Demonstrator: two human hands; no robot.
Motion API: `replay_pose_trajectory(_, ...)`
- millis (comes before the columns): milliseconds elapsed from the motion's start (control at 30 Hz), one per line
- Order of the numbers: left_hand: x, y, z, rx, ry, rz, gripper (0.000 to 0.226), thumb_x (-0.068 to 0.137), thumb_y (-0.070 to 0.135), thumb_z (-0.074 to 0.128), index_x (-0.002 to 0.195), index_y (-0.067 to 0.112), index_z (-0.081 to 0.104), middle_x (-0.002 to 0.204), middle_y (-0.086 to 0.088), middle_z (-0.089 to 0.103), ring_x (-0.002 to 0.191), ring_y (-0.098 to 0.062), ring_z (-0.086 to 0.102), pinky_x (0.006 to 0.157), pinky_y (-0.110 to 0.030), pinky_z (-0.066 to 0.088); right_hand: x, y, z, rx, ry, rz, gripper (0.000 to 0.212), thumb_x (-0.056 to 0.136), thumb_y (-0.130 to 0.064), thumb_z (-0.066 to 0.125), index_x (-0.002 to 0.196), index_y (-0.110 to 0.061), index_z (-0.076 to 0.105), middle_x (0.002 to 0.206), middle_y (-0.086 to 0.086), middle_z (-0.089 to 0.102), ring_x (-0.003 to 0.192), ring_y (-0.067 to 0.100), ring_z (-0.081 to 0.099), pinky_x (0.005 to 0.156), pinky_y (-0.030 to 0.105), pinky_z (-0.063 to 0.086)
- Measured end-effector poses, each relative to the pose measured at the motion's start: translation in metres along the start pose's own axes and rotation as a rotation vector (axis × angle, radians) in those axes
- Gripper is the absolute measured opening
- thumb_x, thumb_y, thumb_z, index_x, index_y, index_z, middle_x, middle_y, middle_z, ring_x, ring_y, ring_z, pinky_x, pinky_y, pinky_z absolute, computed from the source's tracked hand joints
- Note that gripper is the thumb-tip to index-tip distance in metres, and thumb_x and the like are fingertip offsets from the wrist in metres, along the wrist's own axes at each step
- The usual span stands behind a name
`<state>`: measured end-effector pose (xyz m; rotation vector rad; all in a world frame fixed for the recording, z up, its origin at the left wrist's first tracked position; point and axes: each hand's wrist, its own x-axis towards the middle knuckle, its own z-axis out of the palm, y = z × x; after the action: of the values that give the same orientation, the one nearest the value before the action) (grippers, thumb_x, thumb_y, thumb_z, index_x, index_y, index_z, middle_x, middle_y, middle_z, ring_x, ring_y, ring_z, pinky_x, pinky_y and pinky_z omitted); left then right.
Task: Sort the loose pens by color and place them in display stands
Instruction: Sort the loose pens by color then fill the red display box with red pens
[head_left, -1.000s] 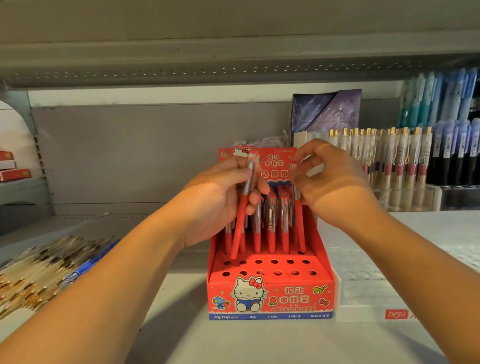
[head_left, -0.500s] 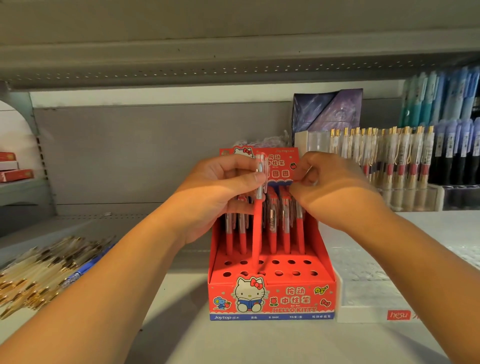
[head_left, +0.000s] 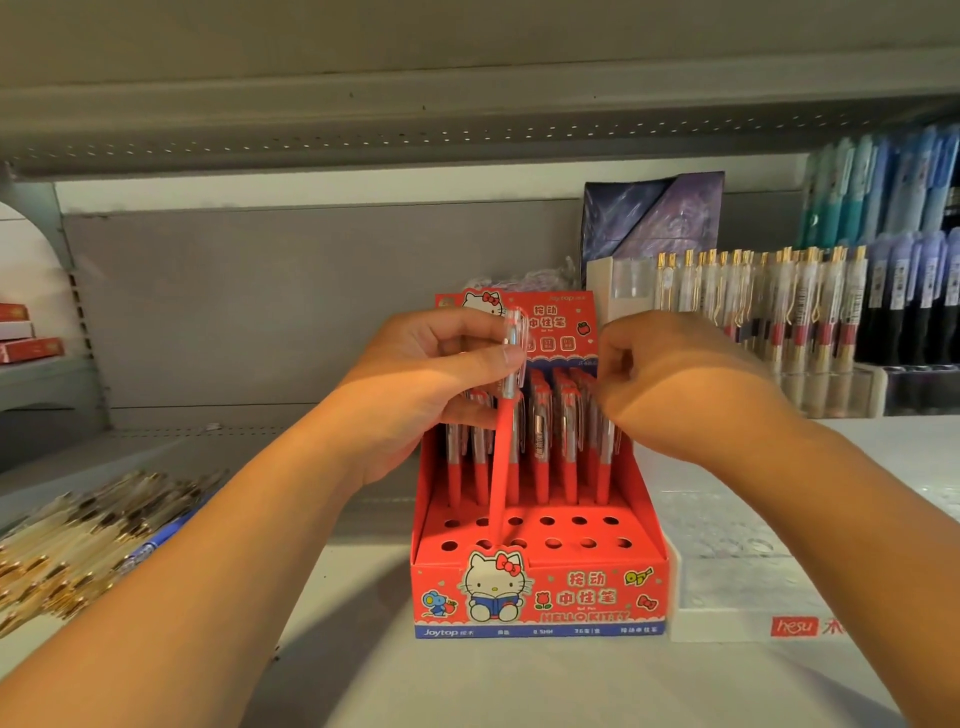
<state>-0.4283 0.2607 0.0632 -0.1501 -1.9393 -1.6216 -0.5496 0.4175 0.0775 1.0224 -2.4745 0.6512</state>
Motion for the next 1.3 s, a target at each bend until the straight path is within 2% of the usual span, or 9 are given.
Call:
replay_pose_trajectory(133,0.0,0.0,0.0,-0.004,0.012,0.013,0.016,0.062,0.02,0.078,0.077,0.019,0.076,0.074,0.001,0.067,0.064,-0.01,0.063,0.051,-0.026,0.055,-0.005,-0.003,0.005,0.296,0.185,-0.18,0.014,0.081,-0.015,0.061,0.077,-0.028,0.062,0.084,-0.008,0.064,0.074,0.02,0.061,0.072,0.038,0.058)
replay_pose_trajectory(233,0.001,0.001,-0.001,0.009,0.03,0.033,0.023,0.063,0.02,0.077,0.085,0.014,0.072,0.078,-0.005,0.069,0.069,-0.018,0.064,0.056,-0.029,0.057,-0.017,-0.017,0.009,0.937,0.064,-0.319,0.019,0.085,0.0,0.063,0.093,-0.017,0.061,0.086,0.011,0.067,0.076,0.033,0.069,0.067,0.048,0.06)
replay_pose_trajectory(333,0.002,0.002,-0.003,0.053,0.069,0.064,0.029,0.063,0.022,0.076,0.089,0.01,0.07,0.081,-0.007,0.072,0.073,-0.02,0.067,0.068,-0.033,0.058,-0.02,-0.024,0.019,1.142,-0.048,-0.328,0.028,0.084,0.001,0.07,0.102,-0.012,0.053,0.083,0.011,0.068,0.073,0.036,0.071,0.063,0.042,0.062)
replay_pose_trajectory(467,0.001,0.002,0.0,0.122,0.088,0.119,0.024,0.064,0.022,0.075,0.086,0.013,0.071,0.074,0.002,0.072,0.065,-0.008,0.065,0.061,-0.017,0.051,-0.019,-0.024,0.029,1.195,-0.08,-0.309,0.031,0.084,0.004,0.069,0.105,-0.011,0.05,0.078,0.01,0.066,0.07,0.03,0.067,0.06,0.037,0.061)
replay_pose_trajectory(600,0.001,0.006,-0.005,0.219,0.186,0.152,0.027,0.079,0.025,0.07,0.101,0.01,0.072,0.1,-0.005,0.073,0.087,-0.005,0.065,0.077,-0.015,0.047,-0.017,-0.023,0.034,1.16,-0.043,-0.353,0.038,0.085,0.004,0.068,0.105,-0.022,0.048,0.074,0.003,0.063,0.066,0.036,0.066,0.058,0.045,0.061)
replay_pose_trajectory(733,0.01,0.003,-0.014,0.384,0.393,0.08,0.021,0.089,-0.003,0.056,0.1,0.013,0.066,0.086,0.008,0.063,0.071,0.003,0.058,0.062,-0.006,0.043,-0.017,-0.023,0.038,1.094,0.047,-0.395,0.05,0.085,0.002,0.067,0.113,-0.034,0.047,0.079,-0.001,0.063,0.063,0.036,0.068,0.055,0.048,0.06)
replay_pose_trajectory(867,0.013,-0.005,-0.019,0.541,0.405,-0.12,0.036,0.085,-0.003,0.058,0.116,0.015,0.058,0.089,0.009,0.055,0.075,-0.004,0.053,0.066,-0.02,0.045,-0.016,-0.025,0.045,1.066,0.12,-0.411,0.055,0.084,-0.002,0.07,0.114,-0.043,0.049,0.092,0.003,0.064,0.068,0.03,0.071,0.054,0.041,0.06)
replay_pose_trajectory(1033,-0.007,-0.014,-0.029,0.525,0.273,-0.266,0.047,0.082,0.002,0.063,0.123,0.021,0.054,0.107,0.008,0.058,0.09,-0.01,0.06,0.085,-0.041,0.055,-0.016,-0.029,0.057,1.081,0.093,-0.378,0.059,0.083,0.002,0.07,0.097,-0.052,0.048,0.081,-0.004,0.062,0.06,0.024,0.069,0.054,0.043,0.06)
replay_pose_trajectory(1300,-0.065,-0.036,-0.055,0.248,-0.061,-0.413,0.056,0.082,-0.004,0.063,0.128,0.028,0.056,0.12,-0.001,0.068,0.106,-0.027,0.068,0.087,-0.05,0.057,-0.017,-0.041,0.064,0.965,0.067,-0.41,0.057,0.082,-0.001,0.072,0.105,-0.047,0.048,0.08,-0.007,0.061,0.058,0.02,0.069,0.052,0.042,0.06)
